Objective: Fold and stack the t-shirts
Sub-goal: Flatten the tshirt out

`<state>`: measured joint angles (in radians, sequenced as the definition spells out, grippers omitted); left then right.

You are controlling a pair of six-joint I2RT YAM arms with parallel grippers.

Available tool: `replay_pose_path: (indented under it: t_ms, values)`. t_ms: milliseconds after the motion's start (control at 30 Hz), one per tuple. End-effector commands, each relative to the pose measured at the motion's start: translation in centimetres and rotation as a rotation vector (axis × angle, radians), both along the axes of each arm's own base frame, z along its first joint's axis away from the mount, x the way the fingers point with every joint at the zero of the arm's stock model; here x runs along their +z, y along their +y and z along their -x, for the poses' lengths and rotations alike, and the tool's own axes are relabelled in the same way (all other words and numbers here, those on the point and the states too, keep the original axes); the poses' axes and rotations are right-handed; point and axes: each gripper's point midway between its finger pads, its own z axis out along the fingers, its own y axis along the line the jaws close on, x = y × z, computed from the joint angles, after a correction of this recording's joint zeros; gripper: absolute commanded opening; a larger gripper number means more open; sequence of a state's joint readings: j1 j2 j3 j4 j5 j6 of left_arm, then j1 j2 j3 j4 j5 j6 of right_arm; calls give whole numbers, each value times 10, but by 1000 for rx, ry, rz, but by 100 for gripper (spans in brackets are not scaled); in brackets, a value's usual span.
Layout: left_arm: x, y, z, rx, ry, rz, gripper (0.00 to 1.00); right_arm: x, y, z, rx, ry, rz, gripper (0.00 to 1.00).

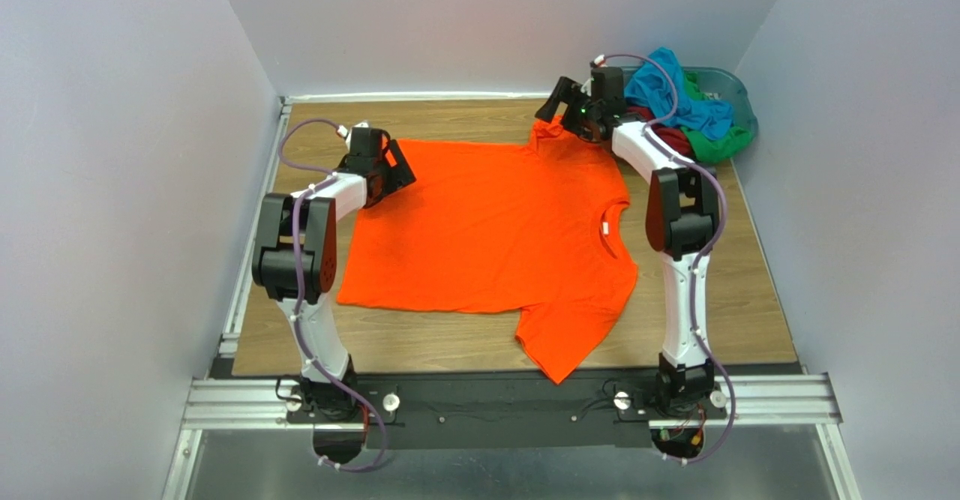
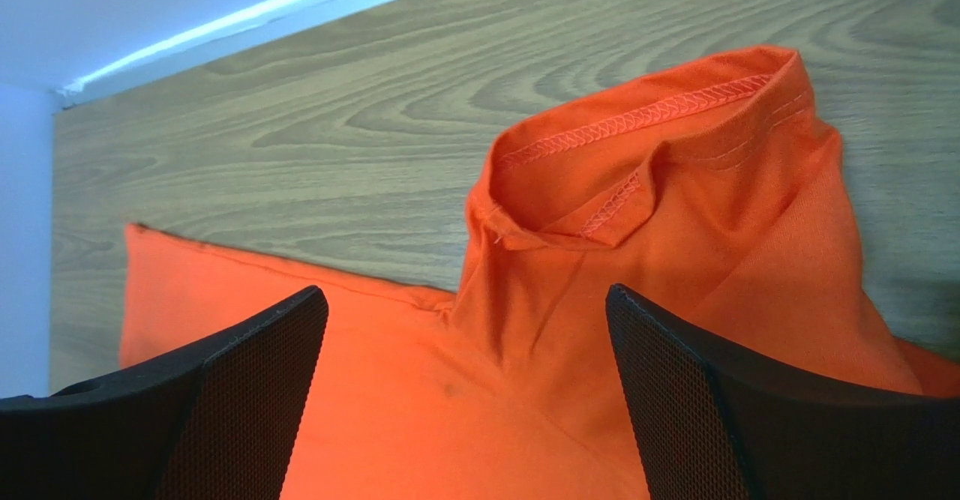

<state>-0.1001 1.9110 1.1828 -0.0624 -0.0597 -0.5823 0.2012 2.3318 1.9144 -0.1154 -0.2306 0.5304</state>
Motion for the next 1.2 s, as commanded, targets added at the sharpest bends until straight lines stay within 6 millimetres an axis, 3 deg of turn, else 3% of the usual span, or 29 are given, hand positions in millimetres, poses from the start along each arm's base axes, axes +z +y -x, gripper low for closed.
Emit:
replay_pose_path:
  t_ms: [0,467,633,767,800,833,900,1033,1167]
  values:
    - [-6,11,10,14,31,-33,98,-36,8,1,39,65,16,100]
    - [-4,7,7,-1,25,-21,98,-73,35,-9,62,108,-5,100]
    - [-5,7,8,-2,26,-23,98,-70,45,-29,38,65,-22,100]
    - [-5,6,6,-2,24,-14,98,-54,50,-57,-24,-12,-47,100]
    - [-5,5,6,-4,24,-9,98,-61,53,-61,-46,-13,-59,100]
    - [-6,5,6,-5,26,-11,98,-46,56,-72,-60,-71,-84,100]
    - [-6,4,5,-9,27,-6,98,-44,61,-78,-76,-90,-141,100]
    - [-4,4,5,-7,21,-6,98,-8,64,-95,-115,-227,-200,100]
    - [-1,6,5,-1,18,-12,98,28,66,-100,-110,-306,-207,100]
